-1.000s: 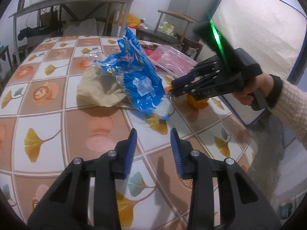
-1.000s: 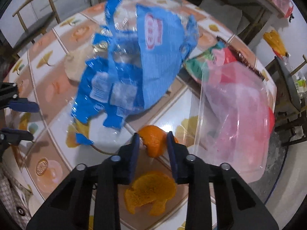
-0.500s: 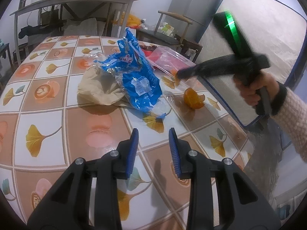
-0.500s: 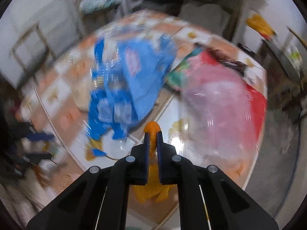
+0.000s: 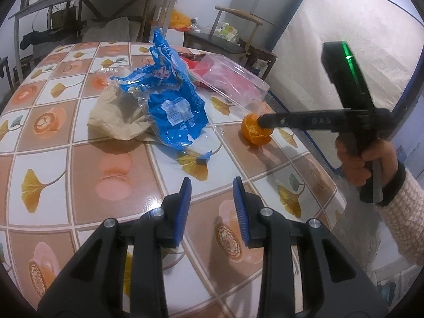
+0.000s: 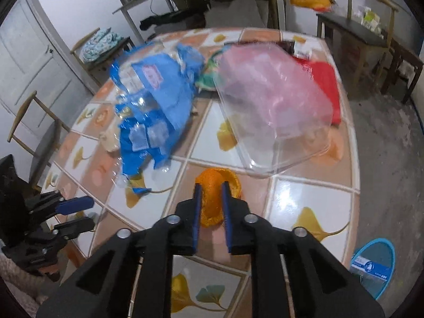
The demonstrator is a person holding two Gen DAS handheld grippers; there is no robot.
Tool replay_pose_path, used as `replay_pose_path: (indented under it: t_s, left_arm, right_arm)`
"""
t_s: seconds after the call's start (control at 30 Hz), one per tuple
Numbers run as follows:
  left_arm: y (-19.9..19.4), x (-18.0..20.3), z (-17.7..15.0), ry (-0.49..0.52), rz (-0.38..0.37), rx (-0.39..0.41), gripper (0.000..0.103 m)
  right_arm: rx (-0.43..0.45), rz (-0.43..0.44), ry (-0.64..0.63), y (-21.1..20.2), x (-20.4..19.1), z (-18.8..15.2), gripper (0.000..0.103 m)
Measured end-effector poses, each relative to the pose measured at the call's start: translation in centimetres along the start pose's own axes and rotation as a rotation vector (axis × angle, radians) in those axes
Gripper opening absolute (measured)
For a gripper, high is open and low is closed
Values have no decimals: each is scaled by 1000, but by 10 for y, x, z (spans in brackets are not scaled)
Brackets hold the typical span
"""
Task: Collect trash
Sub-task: 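Grasp the orange peel with the right tool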
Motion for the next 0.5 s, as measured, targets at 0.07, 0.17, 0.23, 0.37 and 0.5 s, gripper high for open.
replay_pose_path:
  t_s: [0.07, 0.17, 0.23, 0.37, 0.5]
  left_arm:
    - [0, 0, 1, 5, 3, 5, 30]
    - [1, 1, 1, 14, 4, 6, 30]
    - [2, 0, 0, 11, 1, 0, 30]
    - [2, -1, -2, 9, 1, -5, 30]
    - [2, -5, -3, 4, 10, -7, 30]
  right_arm:
    - [11, 2, -9, -2, 0, -1, 38]
    - [65, 46, 13, -17, -1, 5, 44]
    - [103, 80, 65, -26, 2, 10, 44]
    - [122, 82, 186, -27, 20, 8, 44]
    - [64, 83, 232, -7, 20, -6, 44]
Point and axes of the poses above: each gripper's, at about its wrist camera, not at the fingertips, and y roughly the way its jaws point, x to its right, z to its top, the point moved 10 cm from there along y, roughly the way its jaws point, and after that the axes turned 15 degrees about x, right-handed, at the moved point
